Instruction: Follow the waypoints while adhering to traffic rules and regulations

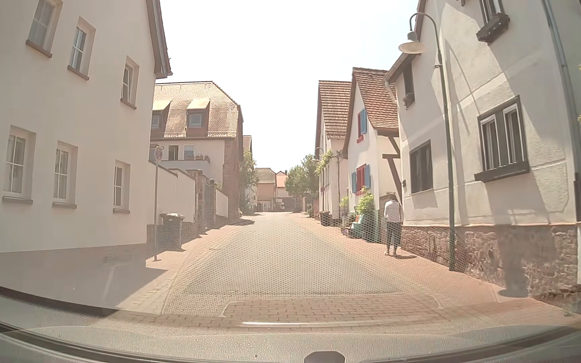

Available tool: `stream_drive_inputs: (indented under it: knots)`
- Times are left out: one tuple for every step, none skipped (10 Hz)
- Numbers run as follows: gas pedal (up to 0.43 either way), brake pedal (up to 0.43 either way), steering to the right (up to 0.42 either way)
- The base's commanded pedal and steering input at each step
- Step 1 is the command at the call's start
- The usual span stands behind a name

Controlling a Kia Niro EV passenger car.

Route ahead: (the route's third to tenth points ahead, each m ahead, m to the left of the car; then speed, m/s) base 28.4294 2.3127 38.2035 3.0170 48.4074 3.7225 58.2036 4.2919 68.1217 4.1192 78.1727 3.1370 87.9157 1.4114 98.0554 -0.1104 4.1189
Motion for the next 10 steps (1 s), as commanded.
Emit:
stream_drive_inputs:
  knots:
    - [0.22, 0.0, -0.115]
    - [0.22, 0.0, -0.111]
    - [0.22, 0.0, -0.098]
    - [0.22, 0.0, -0.072]
    - [0.22, 0.0, -0.046]
    - [0.22, 0.0, -0.017]
    - [0.22, 0.0, 0.001]
    - [0.22, 0.0, 0.008]
    - [0.228, 0.0, 0.013]
    - [0.228, 0.0, 0.018]
